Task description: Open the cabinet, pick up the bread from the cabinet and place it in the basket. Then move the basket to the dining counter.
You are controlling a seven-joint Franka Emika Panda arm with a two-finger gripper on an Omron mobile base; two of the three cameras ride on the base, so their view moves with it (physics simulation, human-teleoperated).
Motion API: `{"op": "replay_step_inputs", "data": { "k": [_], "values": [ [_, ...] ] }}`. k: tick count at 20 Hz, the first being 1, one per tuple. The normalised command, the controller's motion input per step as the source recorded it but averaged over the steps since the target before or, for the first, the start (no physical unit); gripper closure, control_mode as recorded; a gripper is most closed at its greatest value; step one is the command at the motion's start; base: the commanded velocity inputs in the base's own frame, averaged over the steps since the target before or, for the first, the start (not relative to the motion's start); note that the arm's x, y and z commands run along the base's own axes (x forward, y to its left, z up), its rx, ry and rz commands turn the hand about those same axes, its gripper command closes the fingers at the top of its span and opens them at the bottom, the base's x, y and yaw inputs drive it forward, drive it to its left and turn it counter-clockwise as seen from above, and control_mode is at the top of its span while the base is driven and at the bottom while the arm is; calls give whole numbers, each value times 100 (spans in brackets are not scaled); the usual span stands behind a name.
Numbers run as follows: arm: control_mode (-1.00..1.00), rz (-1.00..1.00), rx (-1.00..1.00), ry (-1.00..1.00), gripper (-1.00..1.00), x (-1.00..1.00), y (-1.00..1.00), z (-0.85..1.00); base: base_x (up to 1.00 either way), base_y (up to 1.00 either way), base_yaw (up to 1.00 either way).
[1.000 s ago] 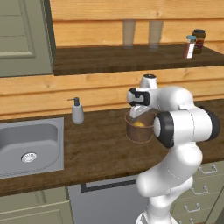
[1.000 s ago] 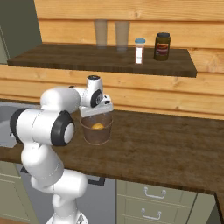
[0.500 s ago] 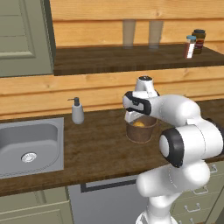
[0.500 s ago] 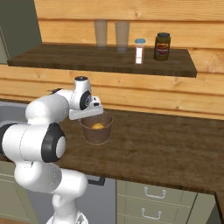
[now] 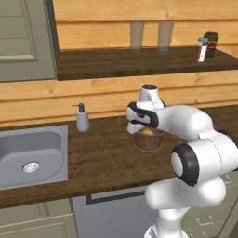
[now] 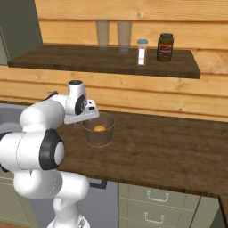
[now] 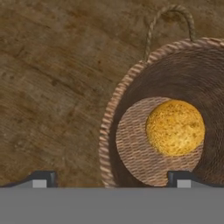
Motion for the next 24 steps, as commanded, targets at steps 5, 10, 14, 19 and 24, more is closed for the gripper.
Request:
{"op": "replay_step_inputs", "data": {
  "k": [5,10,14,19,24],
  "values": [
    [-100,0,-4,0,-100,10,7,-4,0,0,0],
    [-100,0,-1,0,-100,4,0,-29,0,0,0],
    [-100,0,0,0,-100,13,0,-32,0,0,0],
    [-100,3,0,0,-100,4,0,-34,0,0,0],
    [-100,1,0,-2,-100,0,0,-22,0,0,0]
  ]
}}
